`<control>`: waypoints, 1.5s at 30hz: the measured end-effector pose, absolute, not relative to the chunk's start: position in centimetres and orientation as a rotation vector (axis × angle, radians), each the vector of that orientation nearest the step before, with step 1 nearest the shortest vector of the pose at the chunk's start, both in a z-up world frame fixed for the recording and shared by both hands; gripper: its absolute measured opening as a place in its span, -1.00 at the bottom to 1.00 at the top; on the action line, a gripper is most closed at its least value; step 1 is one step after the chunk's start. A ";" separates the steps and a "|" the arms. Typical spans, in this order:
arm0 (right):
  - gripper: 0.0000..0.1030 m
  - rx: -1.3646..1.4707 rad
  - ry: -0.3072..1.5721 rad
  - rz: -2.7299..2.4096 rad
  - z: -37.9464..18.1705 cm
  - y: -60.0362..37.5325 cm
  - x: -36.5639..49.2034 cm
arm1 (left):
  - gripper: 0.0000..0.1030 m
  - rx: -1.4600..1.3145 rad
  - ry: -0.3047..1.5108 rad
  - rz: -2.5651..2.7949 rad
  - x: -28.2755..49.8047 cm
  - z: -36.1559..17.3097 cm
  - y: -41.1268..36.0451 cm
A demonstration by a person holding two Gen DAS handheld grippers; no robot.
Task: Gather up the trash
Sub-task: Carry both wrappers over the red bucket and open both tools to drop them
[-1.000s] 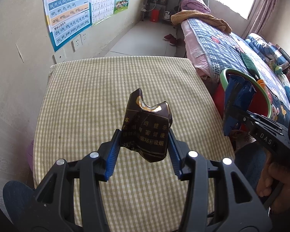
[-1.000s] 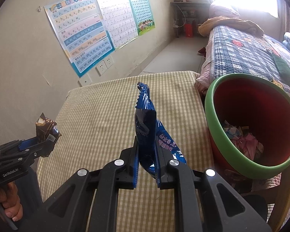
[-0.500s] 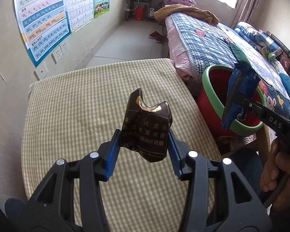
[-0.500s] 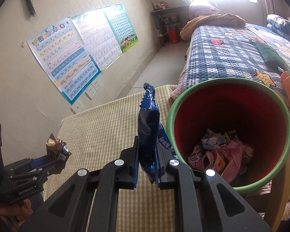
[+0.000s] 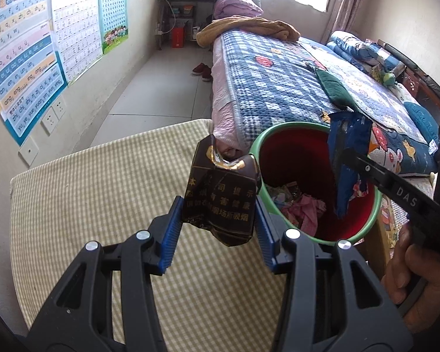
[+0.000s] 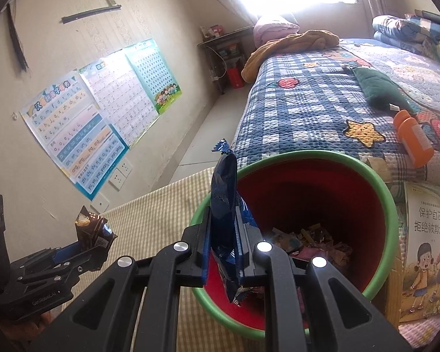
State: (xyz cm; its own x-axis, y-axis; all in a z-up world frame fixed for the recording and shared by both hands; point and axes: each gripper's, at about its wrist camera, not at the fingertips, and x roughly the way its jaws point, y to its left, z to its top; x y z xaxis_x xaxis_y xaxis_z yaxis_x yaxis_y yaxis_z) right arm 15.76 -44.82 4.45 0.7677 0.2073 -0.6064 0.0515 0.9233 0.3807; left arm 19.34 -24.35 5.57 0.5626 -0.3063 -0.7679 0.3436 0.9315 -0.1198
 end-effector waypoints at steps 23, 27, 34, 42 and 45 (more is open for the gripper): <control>-0.75 0.466 0.644 -0.012 3.2 -51.1 14.5 | -0.13 0.112 0.936 -0.517 21.5 3.4 -35.0; -0.75 0.490 0.650 -0.018 2.6 -51.8 14.4 | -0.13 0.116 0.951 -0.528 21.5 2.6 -36.0; -0.75 0.504 0.665 -0.014 1.8 -51.9 14.7 | -0.13 0.128 0.984 -0.536 21.7 1.0 -36.9; -0.04 0.507 0.633 -0.055 2.1 -52.5 14.3 | 0.33 0.155 0.948 -0.506 21.6 1.1 -36.6; 0.16 0.507 0.627 -0.069 2.2 -52.6 14.2 | 0.63 0.178 0.919 -0.496 21.2 1.7 -36.1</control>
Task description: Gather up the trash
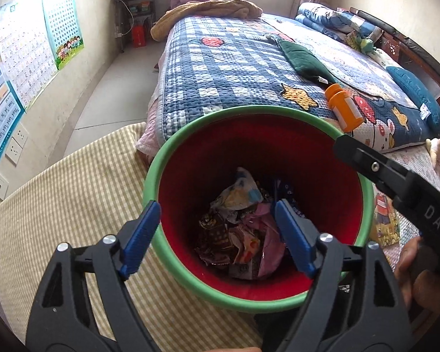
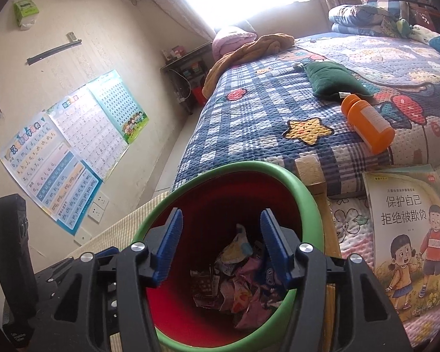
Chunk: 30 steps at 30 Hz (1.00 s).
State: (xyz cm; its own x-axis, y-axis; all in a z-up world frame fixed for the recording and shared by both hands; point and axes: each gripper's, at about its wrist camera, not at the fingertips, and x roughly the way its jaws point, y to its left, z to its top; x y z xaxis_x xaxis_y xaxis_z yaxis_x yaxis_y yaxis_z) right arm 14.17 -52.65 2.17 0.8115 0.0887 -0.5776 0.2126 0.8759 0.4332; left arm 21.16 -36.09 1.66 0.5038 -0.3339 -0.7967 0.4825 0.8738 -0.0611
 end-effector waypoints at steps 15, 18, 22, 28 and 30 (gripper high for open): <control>0.86 0.380 0.612 -0.047 6.6 -47.1 12.5 | 0.89 0.161 0.914 -0.482 16.9 4.8 -28.9; 0.86 0.345 0.611 -0.028 7.5 -44.6 11.4 | 0.89 0.140 0.921 -0.438 15.5 4.7 -25.8; 0.86 0.301 0.608 -0.012 8.1 -41.0 10.0 | 0.89 0.084 0.927 -0.363 13.8 4.4 -21.0; 0.86 0.198 0.644 0.033 7.6 -35.2 8.7 | 0.89 0.030 0.894 -0.217 10.8 4.4 -13.8; 0.86 0.156 0.653 0.056 7.3 -33.1 8.2 | 0.89 0.013 0.883 -0.180 9.7 4.1 -11.8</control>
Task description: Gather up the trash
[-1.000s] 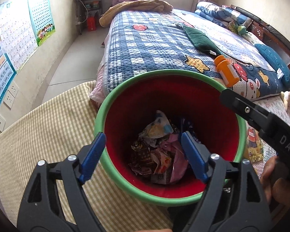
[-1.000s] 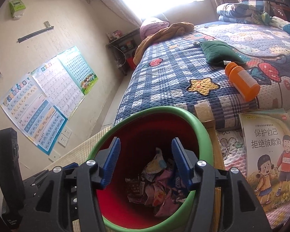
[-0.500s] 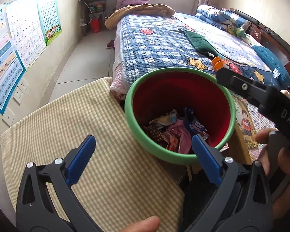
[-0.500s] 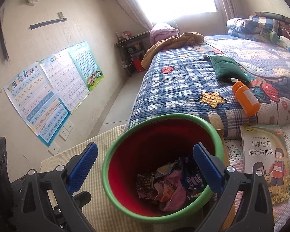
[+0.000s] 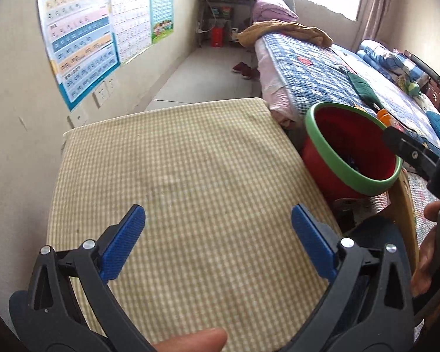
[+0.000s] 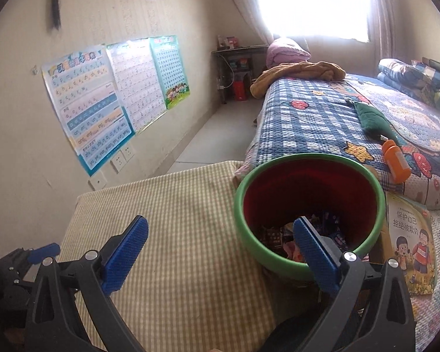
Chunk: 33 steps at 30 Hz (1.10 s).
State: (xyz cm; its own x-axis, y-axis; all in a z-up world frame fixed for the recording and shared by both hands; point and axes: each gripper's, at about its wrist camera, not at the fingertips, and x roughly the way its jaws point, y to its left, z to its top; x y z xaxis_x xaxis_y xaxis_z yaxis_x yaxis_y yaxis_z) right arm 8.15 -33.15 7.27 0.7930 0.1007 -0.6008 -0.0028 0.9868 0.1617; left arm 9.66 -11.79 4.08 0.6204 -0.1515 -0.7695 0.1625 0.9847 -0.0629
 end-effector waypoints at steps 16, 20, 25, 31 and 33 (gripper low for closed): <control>0.86 0.015 0.662 0.170 3.0 -23.5 2.4 | 0.89 -0.081 0.783 -0.009 1.5 1.3 -3.3; 0.86 -0.007 0.674 0.149 1.3 -22.9 2.5 | 0.89 -0.067 0.746 0.003 0.8 1.0 -3.4; 0.86 -0.022 0.668 0.167 0.9 -22.3 2.4 | 0.89 -0.078 0.722 0.003 1.0 0.7 -3.1; 0.86 -0.057 0.658 0.171 0.7 -21.7 2.2 | 0.89 -0.090 0.706 0.034 1.2 0.5 -2.5; 0.86 -0.056 0.656 0.169 0.7 -21.8 2.2 | 0.89 -0.097 0.715 0.035 1.5 0.4 -2.4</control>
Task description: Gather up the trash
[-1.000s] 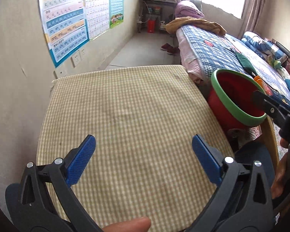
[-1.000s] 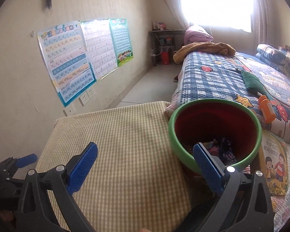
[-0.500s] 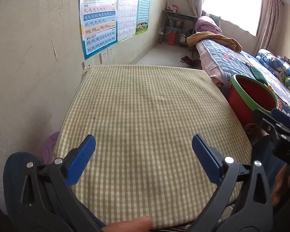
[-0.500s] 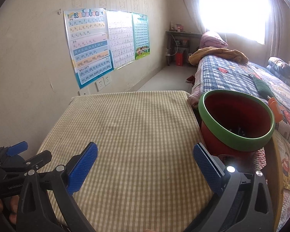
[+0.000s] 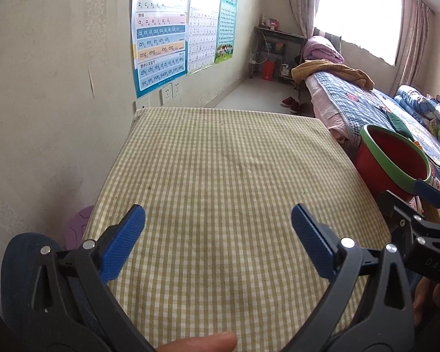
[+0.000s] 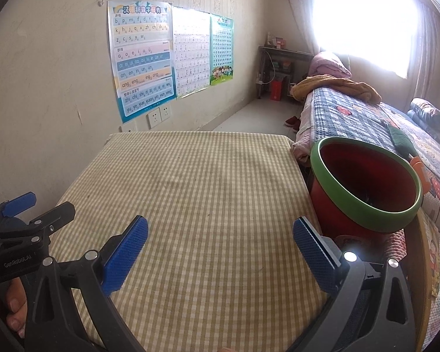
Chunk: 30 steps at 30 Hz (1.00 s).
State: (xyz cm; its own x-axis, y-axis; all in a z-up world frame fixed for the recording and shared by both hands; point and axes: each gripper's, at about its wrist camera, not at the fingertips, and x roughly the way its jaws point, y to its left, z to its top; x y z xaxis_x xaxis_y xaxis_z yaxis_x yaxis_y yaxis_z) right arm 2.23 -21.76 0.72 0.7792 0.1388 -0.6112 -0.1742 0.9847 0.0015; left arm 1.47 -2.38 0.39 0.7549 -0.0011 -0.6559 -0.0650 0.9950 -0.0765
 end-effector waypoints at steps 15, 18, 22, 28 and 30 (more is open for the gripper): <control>0.86 -0.059 0.652 0.189 0.7 -21.5 2.4 | 0.89 -0.110 0.712 0.034 1.9 0.1 -2.1; 0.86 -0.060 0.656 0.185 0.6 -21.6 2.6 | 0.89 -0.115 0.711 0.037 1.9 0.1 -2.0; 0.86 -0.061 0.656 0.184 0.6 -21.5 2.6 | 0.89 -0.113 0.709 0.036 1.9 0.2 -2.0; 0.86 -0.067 0.658 0.187 0.6 -21.3 2.6 | 0.89 -0.113 0.710 0.039 2.0 0.2 -1.9; 0.86 -0.067 0.655 0.187 0.6 -21.3 2.6 | 0.89 -0.114 0.714 0.044 2.1 0.1 -1.8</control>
State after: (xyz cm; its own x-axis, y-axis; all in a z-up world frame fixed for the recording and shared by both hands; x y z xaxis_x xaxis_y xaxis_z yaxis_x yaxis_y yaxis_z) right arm 2.58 -21.27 0.64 0.7768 0.1517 -0.6112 -0.1942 0.9809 -0.0034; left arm 2.06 -1.83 0.12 0.7550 0.0014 -0.6558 -0.0791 0.9929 -0.0888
